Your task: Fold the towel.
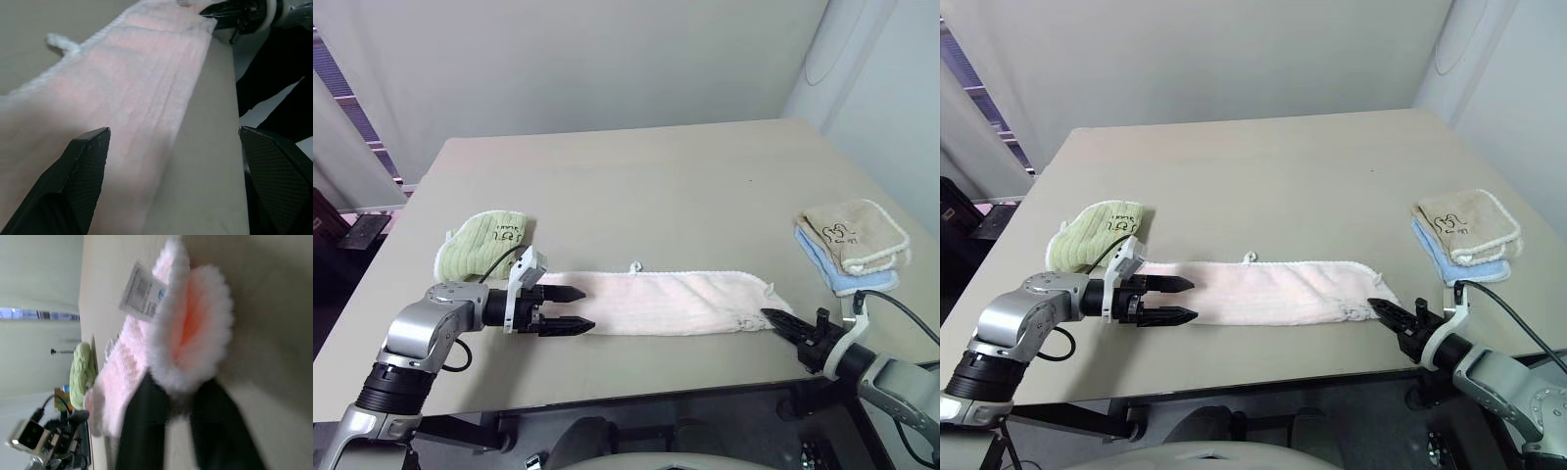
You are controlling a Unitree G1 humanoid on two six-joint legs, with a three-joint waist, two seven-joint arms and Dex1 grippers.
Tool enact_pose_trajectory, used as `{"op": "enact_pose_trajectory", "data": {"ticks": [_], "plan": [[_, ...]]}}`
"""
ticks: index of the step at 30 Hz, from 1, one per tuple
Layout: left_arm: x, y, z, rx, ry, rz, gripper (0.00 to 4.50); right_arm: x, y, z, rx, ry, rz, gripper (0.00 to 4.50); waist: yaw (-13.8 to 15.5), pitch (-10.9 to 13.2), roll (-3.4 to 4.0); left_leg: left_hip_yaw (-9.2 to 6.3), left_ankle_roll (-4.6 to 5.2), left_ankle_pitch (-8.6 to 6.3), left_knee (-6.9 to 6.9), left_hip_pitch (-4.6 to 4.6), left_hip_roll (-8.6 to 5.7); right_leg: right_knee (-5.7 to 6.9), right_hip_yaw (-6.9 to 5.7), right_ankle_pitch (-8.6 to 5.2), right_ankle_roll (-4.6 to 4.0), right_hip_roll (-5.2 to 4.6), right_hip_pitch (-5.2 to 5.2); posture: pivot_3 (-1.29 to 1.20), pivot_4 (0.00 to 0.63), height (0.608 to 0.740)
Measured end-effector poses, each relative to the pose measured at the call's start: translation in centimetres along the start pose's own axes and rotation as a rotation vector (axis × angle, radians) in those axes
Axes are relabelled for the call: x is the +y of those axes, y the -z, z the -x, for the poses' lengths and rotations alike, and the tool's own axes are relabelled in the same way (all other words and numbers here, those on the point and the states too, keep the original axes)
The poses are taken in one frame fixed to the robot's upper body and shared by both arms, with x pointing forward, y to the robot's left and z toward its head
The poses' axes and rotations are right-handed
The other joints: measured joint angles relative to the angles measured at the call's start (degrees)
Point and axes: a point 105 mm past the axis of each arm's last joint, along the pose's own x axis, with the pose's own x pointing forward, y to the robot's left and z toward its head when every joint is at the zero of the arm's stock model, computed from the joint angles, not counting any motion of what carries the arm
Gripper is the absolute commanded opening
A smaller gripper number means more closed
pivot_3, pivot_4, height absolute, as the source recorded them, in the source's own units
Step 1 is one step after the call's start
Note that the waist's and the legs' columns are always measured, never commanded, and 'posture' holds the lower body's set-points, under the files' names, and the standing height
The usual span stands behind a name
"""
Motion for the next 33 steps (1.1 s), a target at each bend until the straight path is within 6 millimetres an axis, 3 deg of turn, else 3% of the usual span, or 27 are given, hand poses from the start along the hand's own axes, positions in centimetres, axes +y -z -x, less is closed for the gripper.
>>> {"op": "enact_pose_trajectory", "data": {"ticks": [8, 15, 19, 25, 30, 33], "plan": [[0.6, 0.1, 0.2, 0.003, -0.015, -0.008, 4.43, -0.7, -0.3, 1.0, -0.026, 0.012, 0.016, 0.03, 0.18, 0.02, 0.05, 0.00, 0.04, -0.03, -0.02, -0.03, 0.00, -0.08, 0.00, 0.00, 0.01, -0.01, 0.01, 0.00, 0.000, 0.740], [0.7, 0.1, 0.5, 0.013, -0.025, -0.008, 4.43, 0.3, -5.1, 5.9, -0.131, 0.029, 0.176, 0.03, 0.71, 0.04, 0.16, 0.05, 0.19, -0.11, -0.01, -0.05, 0.01, -0.32, -0.01, 0.01, 0.02, 0.00, 0.07, 0.00, 0.000, 0.740], [0.8, 0.2, 0.6, 0.016, -0.036, -0.007, 4.43, 2.1, -5.8, 6.8, -0.087, 0.034, 0.377, 0.03, 1.02, 0.03, 0.19, 0.09, 0.22, -0.12, -0.01, -0.05, 0.05, -0.35, -0.01, 0.01, 0.03, 0.01, 0.06, 0.00, 0.000, 0.740], [0.8, 0.3, 0.7, 0.017, -0.040, -0.010, 4.43, 7.7, -1.3, 4.4, 0.115, -0.156, 0.772, 0.03, 1.34, 0.05, 0.15, 0.09, 0.22, -0.14, 0.02, -0.07, 0.06, -0.42, -0.03, 0.03, 0.07, 0.02, 0.08, 0.00, 0.000, 0.740], [0.9, 0.6, 0.9, 0.019, -0.048, -0.007, 4.43, 10.1, 4.2, 2.3, 0.323, -0.317, 0.947, 0.03, 1.32, 0.06, 0.13, 0.09, 0.31, -0.20, 0.02, -0.08, 0.05, -0.60, -0.03, 0.06, 0.12, 0.01, 0.03, 0.00, 0.000, 0.740], [1.0, 0.8, 1.0, 0.023, -0.055, -0.008, 4.43, 10.7, 5.9, 0.5, 0.381, -0.375, 0.987, 0.03, 1.16, 0.05, 0.02, 0.10, 0.31, -0.21, 0.01, -0.07, 0.05, -0.66, -0.03, 0.10, 0.14, 0.01, 0.00, 0.00, 0.000, 0.740]]}}
